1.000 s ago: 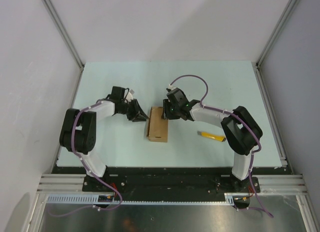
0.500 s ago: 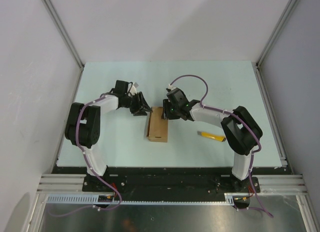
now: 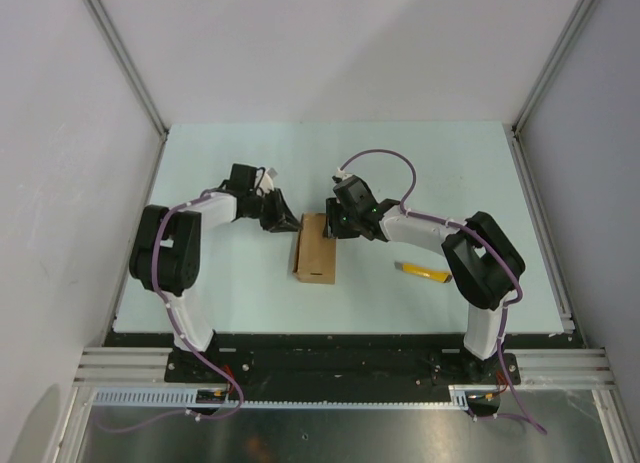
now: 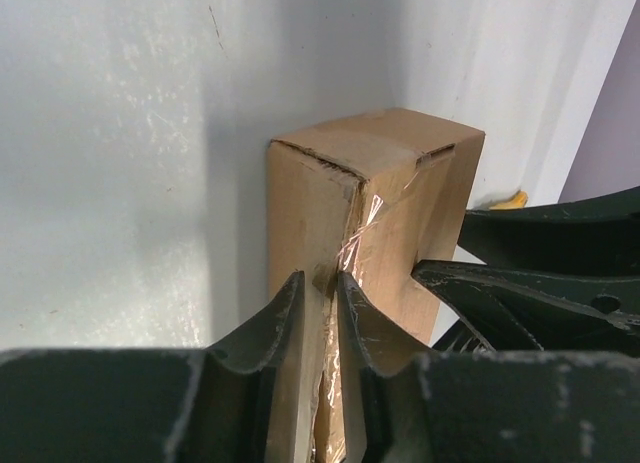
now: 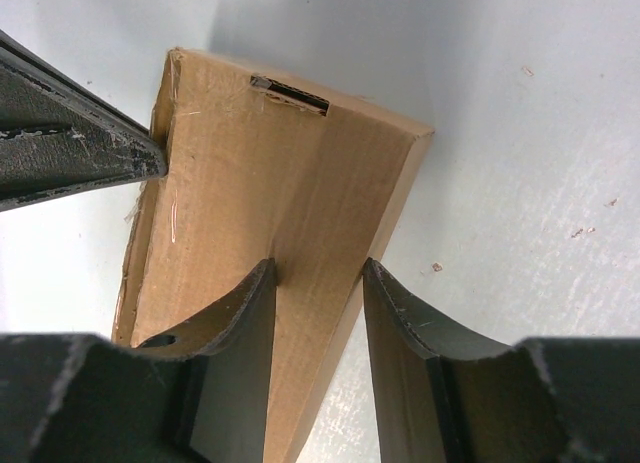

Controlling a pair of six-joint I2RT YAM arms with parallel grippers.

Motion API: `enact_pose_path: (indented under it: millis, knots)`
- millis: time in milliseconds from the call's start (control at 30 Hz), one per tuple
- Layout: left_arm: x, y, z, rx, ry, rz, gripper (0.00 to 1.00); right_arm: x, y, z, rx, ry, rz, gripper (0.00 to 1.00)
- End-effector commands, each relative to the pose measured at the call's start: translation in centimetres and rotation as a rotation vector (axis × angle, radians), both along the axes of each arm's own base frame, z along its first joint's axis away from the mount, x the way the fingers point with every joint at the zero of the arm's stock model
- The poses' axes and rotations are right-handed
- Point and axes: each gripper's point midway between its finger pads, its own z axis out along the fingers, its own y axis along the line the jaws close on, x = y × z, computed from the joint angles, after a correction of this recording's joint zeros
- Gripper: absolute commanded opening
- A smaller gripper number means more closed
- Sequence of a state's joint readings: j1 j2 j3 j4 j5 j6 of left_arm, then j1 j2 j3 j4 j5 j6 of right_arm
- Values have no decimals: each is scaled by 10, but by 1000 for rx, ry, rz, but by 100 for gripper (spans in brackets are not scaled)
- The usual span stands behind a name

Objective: Unpack the express box

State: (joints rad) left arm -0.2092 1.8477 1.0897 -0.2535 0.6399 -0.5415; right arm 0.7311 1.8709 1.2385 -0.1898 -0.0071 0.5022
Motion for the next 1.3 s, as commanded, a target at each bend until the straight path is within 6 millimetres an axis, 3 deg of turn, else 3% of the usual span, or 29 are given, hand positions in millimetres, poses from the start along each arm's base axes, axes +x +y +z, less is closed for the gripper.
enact_pose_path:
  millis: [0,267,633,700,933,1067,1167,1267]
  knots:
    - [-15,14,-21,58,58,18,21,-5,-16,-25,-96,47,-22,40]
    - [-15,32,-22,100,62,85,15,-3,-27,-31,-115,77,-78,33]
    - [-23,31,-34,64,138,94,9,-3,-28,-29,-110,83,-93,30]
    - [-23,30,-33,58,137,92,10,-3,-27,-27,-104,81,-91,30]
    - [-27,21,-30,-1,154,47,28,-1,-21,-16,-67,61,-76,34]
    - [-35,17,-37,1,180,32,29,-1,-20,-16,-62,61,-74,34]
    - [-39,13,-39,-10,193,16,22,-1,-19,-14,-60,59,-70,36]
    - [-37,12,-35,-13,183,17,2,-1,-18,-7,-55,41,-62,43]
